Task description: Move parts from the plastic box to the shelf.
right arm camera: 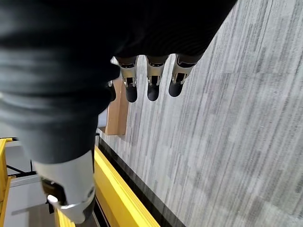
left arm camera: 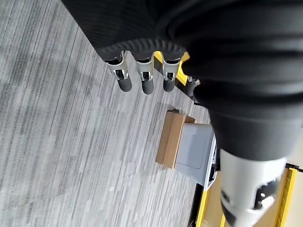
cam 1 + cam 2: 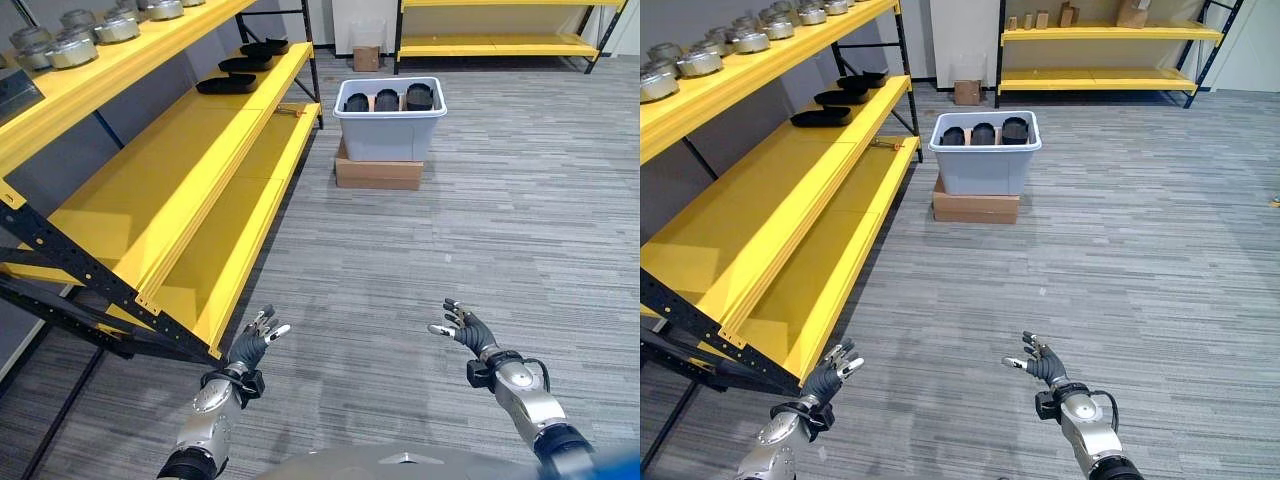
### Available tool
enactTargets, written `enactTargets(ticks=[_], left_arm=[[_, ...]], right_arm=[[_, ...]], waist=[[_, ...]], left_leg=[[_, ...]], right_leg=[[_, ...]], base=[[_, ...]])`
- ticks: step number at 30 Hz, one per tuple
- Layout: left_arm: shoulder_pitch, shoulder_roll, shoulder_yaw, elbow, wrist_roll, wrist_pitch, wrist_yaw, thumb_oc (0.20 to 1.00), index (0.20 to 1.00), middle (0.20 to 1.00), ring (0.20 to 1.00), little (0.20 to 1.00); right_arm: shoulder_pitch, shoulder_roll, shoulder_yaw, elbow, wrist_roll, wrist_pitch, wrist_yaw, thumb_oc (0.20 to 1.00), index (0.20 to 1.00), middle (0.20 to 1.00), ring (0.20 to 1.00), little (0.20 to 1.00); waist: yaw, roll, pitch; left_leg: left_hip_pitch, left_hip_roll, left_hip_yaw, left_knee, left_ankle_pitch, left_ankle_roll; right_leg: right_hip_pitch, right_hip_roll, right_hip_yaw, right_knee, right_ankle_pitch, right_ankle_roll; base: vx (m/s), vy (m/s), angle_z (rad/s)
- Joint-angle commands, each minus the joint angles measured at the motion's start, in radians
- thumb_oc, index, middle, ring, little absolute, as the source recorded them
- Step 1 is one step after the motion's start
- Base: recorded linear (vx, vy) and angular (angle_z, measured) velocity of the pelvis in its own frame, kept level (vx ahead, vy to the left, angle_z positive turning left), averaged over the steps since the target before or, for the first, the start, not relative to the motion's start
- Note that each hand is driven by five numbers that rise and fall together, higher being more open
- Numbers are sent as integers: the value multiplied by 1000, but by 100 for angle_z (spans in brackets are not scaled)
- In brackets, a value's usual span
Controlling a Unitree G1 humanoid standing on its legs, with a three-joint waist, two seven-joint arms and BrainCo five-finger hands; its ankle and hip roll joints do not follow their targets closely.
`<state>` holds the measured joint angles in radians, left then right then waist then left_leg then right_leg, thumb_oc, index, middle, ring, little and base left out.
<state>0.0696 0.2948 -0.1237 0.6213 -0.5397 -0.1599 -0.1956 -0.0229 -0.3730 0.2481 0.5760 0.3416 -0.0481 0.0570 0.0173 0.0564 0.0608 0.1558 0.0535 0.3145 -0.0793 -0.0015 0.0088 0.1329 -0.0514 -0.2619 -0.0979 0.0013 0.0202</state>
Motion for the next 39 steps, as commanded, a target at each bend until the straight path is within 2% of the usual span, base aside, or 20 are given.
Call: enactTargets(ticks=[1, 8, 14, 23, 32, 39], left_arm=[[-57, 38, 2, -20, 69, -41, -3, 1000, 1000, 1000, 1000, 1000], [-59, 47, -26, -10, 120, -34, 1, 1000, 1000, 1000, 1000, 1000], [-69, 55, -49, -11, 132, -18, -15, 1000, 1000, 1000, 1000, 1000], [-77, 60, -71, -3, 132, 2, -14, 1000, 1000, 1000, 1000, 1000], [-77, 52, -41, -10, 83, 16, -7, 1000, 1000, 1000, 1000, 1000], [-77, 66, -29, -12, 117, 46, -32, 1000, 1000, 1000, 1000, 1000]], right_arm=[[-45, -4, 14, -9, 27, -36, -14, 1000, 1000, 1000, 1000, 1000], [-49, 5, 7, -7, 44, -23, -120, 1000, 1000, 1000, 1000, 1000], [-52, 9, -10, 13, 52, -17, -173, 1000, 1000, 1000, 1000, 1000], [-54, 4, -25, 24, 57, 0, -179, 1000, 1000, 1000, 1000, 1000], [-55, -3, -38, -5, 46, -13, -162, 1000, 1000, 1000, 1000, 1000], [-46, -13, -57, -32, 39, -40, -175, 1000, 1000, 1000, 1000, 1000]], waist=[[1, -59, -6], [-5, -52, -9], [-17, -46, -11], [-32, -50, -8], [-34, -53, -6], [-41, -51, -5]], left_leg=[[-3, 11, -21, -5, 33, -64], [0, 6, -17, -8, 30, -58], [2, 2, -7, -8, 26, -51], [7, 1, 9, -8, 22, -45], [13, -1, 17, -3, 20, -41], [14, -13, 7, 1, 12, -28]], right_leg=[[8, -43, -43, 11, 52, 56], [9, -41, -38, 11, 52, 57], [7, -41, -24, 11, 54, 59], [2, -37, -4, 11, 57, 61], [0, -41, 5, 11, 62, 62], [9, -46, 19, 12, 64, 64]], base=[[0, 0, 0], [0, 4, 0], [-2, 37, -1], [-4, -1, -3], [-1, 25, -8], [35, 95, -2]])
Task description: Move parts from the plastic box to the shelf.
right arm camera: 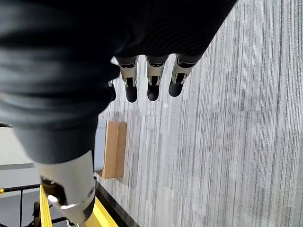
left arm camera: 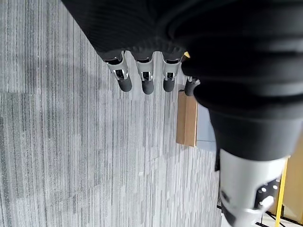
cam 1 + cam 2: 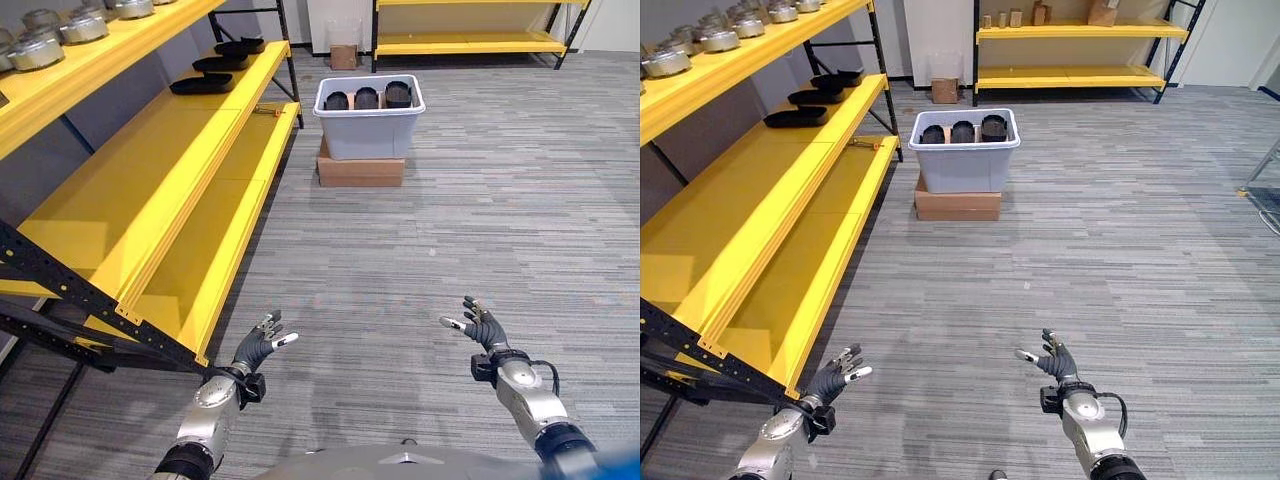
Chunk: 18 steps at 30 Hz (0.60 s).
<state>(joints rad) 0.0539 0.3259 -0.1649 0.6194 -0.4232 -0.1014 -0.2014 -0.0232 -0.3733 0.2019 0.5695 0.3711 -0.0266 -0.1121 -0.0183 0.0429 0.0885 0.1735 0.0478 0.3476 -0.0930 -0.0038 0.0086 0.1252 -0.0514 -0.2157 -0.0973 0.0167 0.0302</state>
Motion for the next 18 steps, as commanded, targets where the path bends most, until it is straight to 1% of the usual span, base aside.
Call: enactTargets(ticks=[1, 7, 10, 13, 14, 16, 17, 18], left_arm=[[-60, 36, 12, -8, -2, -9, -30, 1000, 1000, 1000, 1000, 1000], [-54, 42, 15, -11, -39, -3, -40, 1000, 1000, 1000, 1000, 1000], [-53, 48, 18, -18, -43, -11, -35, 1000, 1000, 1000, 1000, 1000], [-54, 53, 18, -22, -40, -6, -19, 1000, 1000, 1000, 1000, 1000], [-50, 57, 22, -14, -45, -17, -10, 1000, 1000, 1000, 1000, 1000], [-47, 59, 27, -14, -45, -20, -11, 1000, 1000, 1000, 1000, 1000], [-42, 61, 33, -17, -45, -25, -2, 1000, 1000, 1000, 1000, 1000], [-37, 63, 37, -18, -36, -31, -1, 1000, 1000, 1000, 1000, 1000]], right_arm=[[-45, -14, -15, -32, 12, -61, -10, 1000, 1000, 1000, 1000, 1000], [-37, -11, -26, -48, 9, -63, -20, 1000, 1000, 1000, 1000, 1000], [-34, -13, -31, -58, 2, -68, -17, 1000, 1000, 1000, 1000, 1000], [-42, -15, -37, -61, 9, -73, -23, 1000, 1000, 1000, 1000, 1000], [-43, -14, -43, -59, 7, -78, -21, 1000, 1000, 1000, 1000, 1000], [-42, -15, -48, -64, 7, -76, -20, 1000, 1000, 1000, 1000, 1000], [-45, -12, -50, -69, 7, -71, -22, 1000, 1000, 1000, 1000, 1000], [-45, -9, -53, -74, 8, -68, -22, 1000, 1000, 1000, 1000, 1000]], waist=[[-6, -37, -32], [-6, -32, -28], [-3, -32, -20], [3, -33, -8], [6, -32, -4], [9, -32, -1], [15, -30, 7], [18, -25, 16]], left_leg=[[-4, -10, -29, 14, 14, -26], [-11, -29, -57, 10, 7, -4], [-15, -38, -65, 14, 5, 5], [-17, -50, -70, 17, 0, 18], [-18, -56, -68, 16, -2, 26], [-20, -60, -63, 16, -1, 30], [-21, -65, -55, 13, 2, 41], [-8, -68, -56, 9, -12, 41]], right_leg=[[16, -46, -24, 15, 47, 54], [1, -46, -11, 76, 19, 53], [-11, -48, -12, 110, 11, 55], [-27, -54, -20, 158, 12, 61], [-38, -58, -31, 196, 12, 66], [-44, -63, -46, 223, 19, 70], [-102, -94, -66, 343, 66, 101], [-134, -119, -82, 431, 89, 129]], base=[[67, 132, -2], [48, 109, 0], [37, 114, -1], [36, 143, -6], [43, 120, -9], [42, 124, -9], [89, 168, -18], [110, 194, -26]])
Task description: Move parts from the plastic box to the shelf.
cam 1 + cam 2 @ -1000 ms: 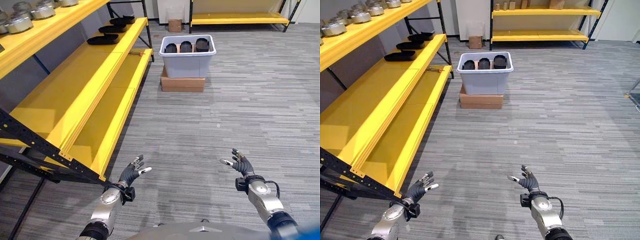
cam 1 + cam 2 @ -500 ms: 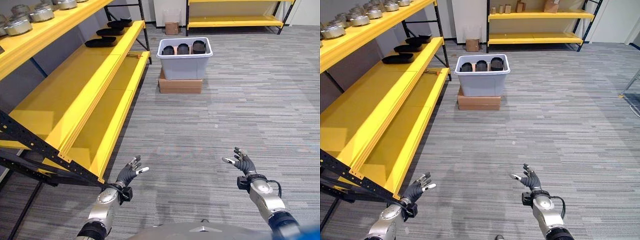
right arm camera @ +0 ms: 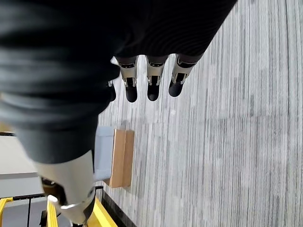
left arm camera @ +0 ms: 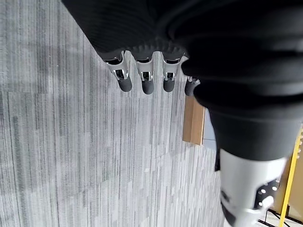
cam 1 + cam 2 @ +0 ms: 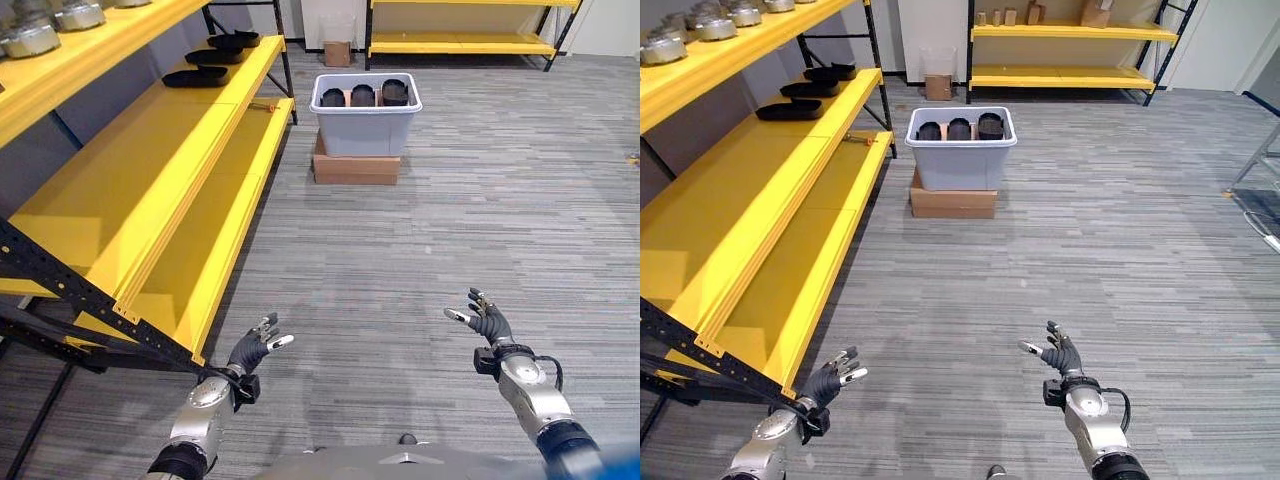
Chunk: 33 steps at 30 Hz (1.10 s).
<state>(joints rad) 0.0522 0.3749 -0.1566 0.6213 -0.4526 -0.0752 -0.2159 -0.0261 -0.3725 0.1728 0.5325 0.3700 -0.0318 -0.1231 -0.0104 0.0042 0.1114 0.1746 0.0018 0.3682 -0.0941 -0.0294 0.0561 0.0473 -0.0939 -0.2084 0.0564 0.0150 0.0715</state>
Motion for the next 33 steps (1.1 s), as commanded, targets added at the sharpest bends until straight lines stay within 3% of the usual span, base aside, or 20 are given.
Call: enactTargets(ticks=[1, 3, 6, 7, 10, 11, 17, 20, 24, 26, 28, 30, 33], left_arm=[[-30, 15, 30, -21, -1, -63, 12, 1000, 1000, 1000, 1000, 1000], [-19, 17, 31, -32, -12, -44, -15, 1000, 1000, 1000, 1000, 1000], [-5, 21, 27, -70, -17, 5, -41, 1000, 1000, 1000, 1000, 1000], [-2, 22, 14, -88, -15, -3, -18, 1000, 1000, 1000, 1000, 1000], [4, 12, -12, -83, -14, -12, 4, 1000, 1000, 1000, 1000, 1000], [7, 7, -16, -75, 2, -18, 0, 1000, 1000, 1000, 1000, 1000], [29, -25, -17, -64, 15, -44, 1, 1000, 1000, 1000, 1000, 1000], [25, -29, -8, -52, 22, -60, 2, 1000, 1000, 1000, 1000, 1000], [11, -38, -1, -49, -20, -52, -34, 1000, 1000, 1000, 1000, 1000], [-7, -38, 3, -42, -73, -42, -42, 1000, 1000, 1000, 1000, 1000], [-11, -44, 7, -55, -116, -16, -49, 1000, 1000, 1000, 1000, 1000], [-5, -47, 15, -66, -104, -6, -16, 1000, 1000, 1000, 1000, 1000], [17, -39, 31, -79, -99, -13, 26, 1000, 1000, 1000, 1000, 1000]], right_arm=[[-41, -6, -22, -44, 8, -60, -15, 1000, 1000, 1000, 1000, 1000], [-44, -7, -26, -48, 9, -57, -12, 1000, 1000, 1000, 1000, 1000], [-40, -10, -29, -58, 4, -60, -2, 1000, 1000, 1000, 1000, 1000], [-34, -11, -34, -62, 5, -67, 0, 1000, 1000, 1000, 1000, 1000], [-15, 2, -44, -65, -16, -74, 3, 1000, 1000, 1000, 1000, 1000], [-1, 2, -49, -70, -32, -79, 19, 1000, 1000, 1000, 1000, 1000], [7, -51, -51, -74, -22, -69, 3, 1000, 1000, 1000, 1000, 1000], [22, -78, -64, -70, -32, -72, -2, 1000, 1000, 1000, 1000, 1000], [41, -93, -71, -75, -50, -88, -1, 1000, 1000, 1000, 1000, 1000], [49, -104, -71, -75, -48, -94, 16, 1000, 1000, 1000, 1000, 1000], [56, -107, -67, -79, -53, -95, 32, 1000, 1000, 1000, 1000, 1000], [59, -101, -67, -89, -61, -88, 39, 1000, 1000, 1000, 1000, 1000], [57, -96, -63, -122, -71, -69, 43, 1000, 1000, 1000, 1000, 1000]], waist=[[14, 15, 4], [16, 11, 20], [-1, -3, 41], [-16, -17, 52], [-40, -35, 59], [-47, -37, 58], [-25, -35, 11], [-25, -32, -7], [-27, -33, -11], [-34, -32, -15], [-29, -39, -2], [-24, -49, 17], [-26, -45, 31]], left_leg=[[-2, -25, -67, 9, 7, -5], [12, -24, -55, 7, 0, -14], [40, -25, -66, 11, -17, -25], [57, -38, -91, 15, -38, -20], [68, -43, -127, 35, -74, -1], [67, -34, -127, 48, -76, -2], [73, 19, -53, 127, -93, -55], [31, 54, -30, 230, -38, -91], [-43, 91, -21, 411, 11, -126], [-84, 137, -9, 611, 78, -169], [-172, 175, -15, 801, 104, -191], [-219, 179, -8, 744, 70, -161], [-217, 150, 50, 374, 91, -140]], right_leg=[[-91, -100, -108, 339, 110, 103], [-121, -105, -147, 316, 137, 117], [-151, -64, -149, 154, 180, 124], [-195, -62, -116, 82, 251, 138], [-252, -71, -38, 25, 311, 137], [-221, -54, -34, -2, 261, 115], [-87, -21, -141, -63, 137, 50], [-53, 5, -157, -68, 83, 6], [-30, 28, -160, -62, 29, -40], [-20, 57, -168, -32, -41, -93], [4, 73, -167, -20, -69, -121], [22, 64, -155, -13, -66, -107], [57, 55, -120, -22, -65, -74]], base=[[145, 124, -28], [133, 6, -23], [240, -100, -15], [399, -151, 4], [347, -173, 36], [390, -186, 60], [357, -140, 33], [324, -165, 6], [239, -181, -22], [303, -308, -33], [305, -264, -19], [261, -15, -11], [257, 232, -25]])
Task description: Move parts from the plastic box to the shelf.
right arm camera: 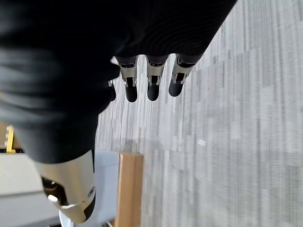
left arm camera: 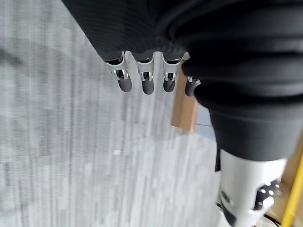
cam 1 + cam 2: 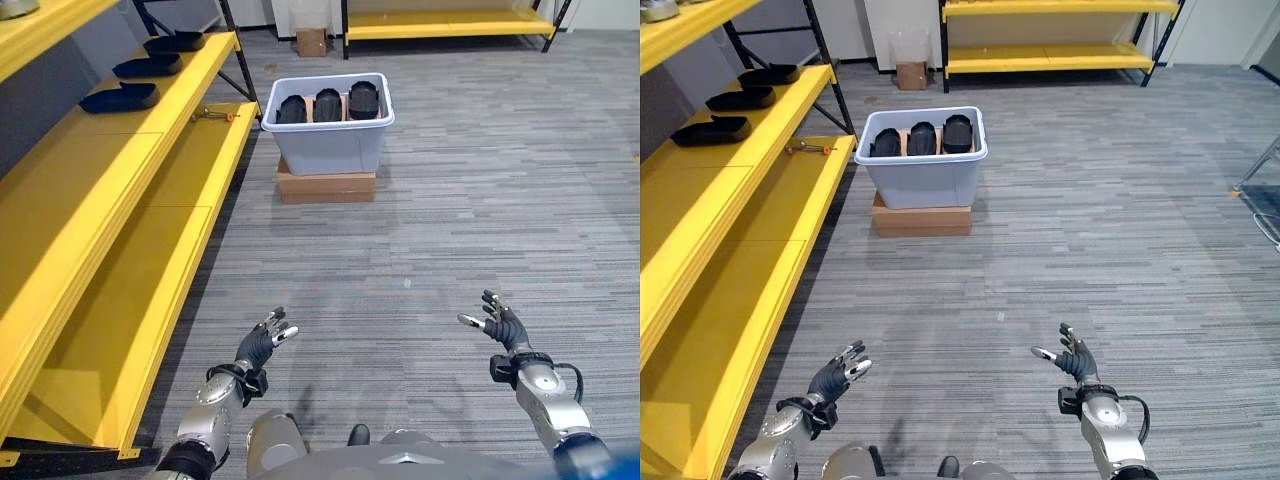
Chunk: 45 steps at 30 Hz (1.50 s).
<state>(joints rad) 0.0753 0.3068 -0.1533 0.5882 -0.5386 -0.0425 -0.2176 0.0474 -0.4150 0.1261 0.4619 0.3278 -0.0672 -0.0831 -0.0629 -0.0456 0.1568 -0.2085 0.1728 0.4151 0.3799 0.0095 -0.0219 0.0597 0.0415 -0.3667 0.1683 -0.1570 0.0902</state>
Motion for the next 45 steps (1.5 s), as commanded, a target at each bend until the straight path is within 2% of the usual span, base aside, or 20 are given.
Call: enactTargets(ticks=[1, 2, 3, 5, 8, 12, 20, 24, 25, 27, 30, 31, 32, 33, 35, 36, 38, 41, 42, 45], left_arm=[[7, 26, 37, -44, -14, -55, 40, 1000, 1000, 1000, 1000, 1000], [28, 21, 57, -39, -9, -73, 57, 1000, 1000, 1000, 1000, 1000], [36, 18, 69, -35, -6, -80, 61, 1000, 1000, 1000, 1000, 1000], [45, 11, 89, -24, -4, -94, 76, 1000, 1000, 1000, 1000, 1000], [34, 1, 99, -4, 11, -107, 127, 1000, 1000, 1000, 1000, 1000], [26, 7, 94, 19, 32, -126, 135, 1000, 1000, 1000, 1000, 1000], [12, 25, 78, 35, 42, -156, 182, 1000, 1000, 1000, 1000, 1000], [8, 26, 89, 63, 64, -163, 191, 1000, 1000, 1000, 1000, 1000], [4, 25, 89, 79, 82, -164, 204, 1000, 1000, 1000, 1000, 1000], [0, 18, 81, 102, 95, -154, 205, 1000, 1000, 1000, 1000, 1000], [2, 11, 69, 119, 86, -162, 197, 1000, 1000, 1000, 1000, 1000], [10, 2, 50, 122, 91, -179, 204, 1000, 1000, 1000, 1000, 1000], [8, 5, 39, 102, 82, -160, 203, 1000, 1000, 1000, 1000, 1000], [6, 8, 38, 97, 85, -155, 201, 1000, 1000, 1000, 1000, 1000], [-2, 11, 29, 67, 92, -124, 197, 1000, 1000, 1000, 1000, 1000], [-1, 10, 12, 56, 82, -119, 195, 1000, 1000, 1000, 1000, 1000], [9, 7, -17, 51, 95, -131, 175, 1000, 1000, 1000, 1000, 1000], [31, -6, -35, 43, 121, -144, 162, 1000, 1000, 1000, 1000, 1000], [48, -16, -41, 35, 118, -151, 152, 1000, 1000, 1000, 1000, 1000], [55, -23, -36, 23, 120, -141, 138, 1000, 1000, 1000, 1000, 1000]], right_arm=[[-18, -51, -5, -56, -32, -32, 4, 1000, 1000, 1000, 1000, 1000], [-23, -48, 14, -55, -40, -27, 9, 1000, 1000, 1000, 1000, 1000], [-25, -46, 23, -53, -43, -28, 16, 1000, 1000, 1000, 1000, 1000], [-27, -46, 41, -51, -50, -32, 30, 1000, 1000, 1000, 1000, 1000], [-22, -32, 79, -79, -71, -34, 43, 1000, 1000, 1000, 1000, 1000], [-9, -26, 76, -85, -68, -33, 51, 1000, 1000, 1000, 1000, 1000], [1, 6, 84, -92, -51, -30, 30, 1000, 1000, 1000, 1000, 1000], [0, 22, 82, -96, -45, -29, 17, 1000, 1000, 1000, 1000, 1000], [-4, 33, 84, -95, -41, -29, 7, 1000, 1000, 1000, 1000, 1000], [-17, 48, 103, -85, -43, -41, -22, 1000, 1000, 1000, 1000, 1000], [-37, 58, 124, -68, -41, -46, -46, 1000, 1000, 1000, 1000, 1000], [-64, 64, 143, -57, -34, -50, -75, 1000, 1000, 1000, 1000, 1000], [-75, 63, 138, -65, -34, -46, -84, 1000, 1000, 1000, 1000, 1000], [-75, 62, 135, -67, -35, -45, -86, 1000, 1000, 1000, 1000, 1000], [-70, 47, 120, -76, -40, -35, -87, 1000, 1000, 1000, 1000, 1000], [-63, 40, 113, -82, -47, -33, -112, 1000, 1000, 1000, 1000, 1000], [-43, 47, 90, -84, -52, -24, -148, 1000, 1000, 1000, 1000, 1000], [-27, 44, 68, -67, -59, -27, -171, 1000, 1000, 1000, 1000, 1000], [-30, 38, 67, -51, -66, -33, -180, 1000, 1000, 1000, 1000, 1000], [-27, 27, 57, -50, -72, -15, -229, 1000, 1000, 1000, 1000, 1000]], waist=[[42, 15, -10], [67, 24, -3], [76, 26, 1], [87, 29, 10], [88, 32, 11], [89, 27, 6], [107, -3, -10], [106, -16, -22], [111, -18, -33], [126, -7, -40], [133, 14, -36], [119, 25, -18], [104, 26, 0], [101, 28, 5], [77, 16, 18], [52, 3, 23], [27, -2, 25], [26, -2, 9], [38, -1, -13], [42, 0, -28]], left_leg=[[145, -38, -26, -236, 95, -70], [113, -23, -82, -356, 178, -92], [97, -4, -109, -379, 221, -105], [70, 26, -140, -386, 252, -115], [112, 17, -111, -377, 174, -87], [130, -15, -94, -358, 125, -63], [149, -105, -80, -383, 71, 9], [175, -161, -76, -401, 29, 63], [192, -199, -87, -411, 3, 100], [211, -226, -122, -411, -20, 133], [233, -229, -140, -406, -39, 151], [268, -217, -156, -411, -43, 138], [301, -203, -168, -416, -43, 108], [310, -198, -172, -417, -43, 100], [344, -200, -190, -410, -64, 75], [349, -220, -212, -399, -83, 83], [383, -227, -250, -397, -127, 87], [397, -211, -245, -403, -117, 68], [406, -199, -216, -398, -112, 45], [394, -184, -173, -363, -118, 33]], right_leg=[[65, -77, 59, -139, 102, -83], [92, -73, 86, -144, 94, -78], [100, -72, 96, -142, 91, -79], [107, -83, 108, -124, 80, -78], [109, -122, 86, -68, 44, -63], [114, -139, 71, -55, 34, -51], [106, -170, 72, 11, 49, -3], [58, -193, 87, 169, 117, 46], [35, -210, 92, 329, 186, 73], [-14, -249, 100, 535, 262, 94], [-105, -285, 113, 705, 299, 101], [-186, -229, 104, 638, 240, 79], [-204, -201, 73, 430, 215, 61], [-194, -195, 64, 370, 214, 56], [-182, -167, 61, 38, 262, 58], [-228, -172, 116, -40, 348, 70], [-281, -193, 174, -83, 410, 91], [-203, -173, 146, -168, 361, 63], [-140, -157, 100, -193, 334, 42], [-99, -145, 69, -196, 296, 19]], base=[[378, 302, -27], [373, 249, -25], [359, 215, -6], [284, 228, -72], [371, 373, -71], [231, 247, -2], [154, 242, 19], [132, 238, 17], [180, 302, 18], [223, 329, 16], [161, 148, 3], [266, -99, -9], [280, -175, 19], [291, -225, 39], [285, -186, 32], [305, -144, 73], [390, -162, 83], [418, -206, 76], [480, -229, 79], [323, -147, 7]])
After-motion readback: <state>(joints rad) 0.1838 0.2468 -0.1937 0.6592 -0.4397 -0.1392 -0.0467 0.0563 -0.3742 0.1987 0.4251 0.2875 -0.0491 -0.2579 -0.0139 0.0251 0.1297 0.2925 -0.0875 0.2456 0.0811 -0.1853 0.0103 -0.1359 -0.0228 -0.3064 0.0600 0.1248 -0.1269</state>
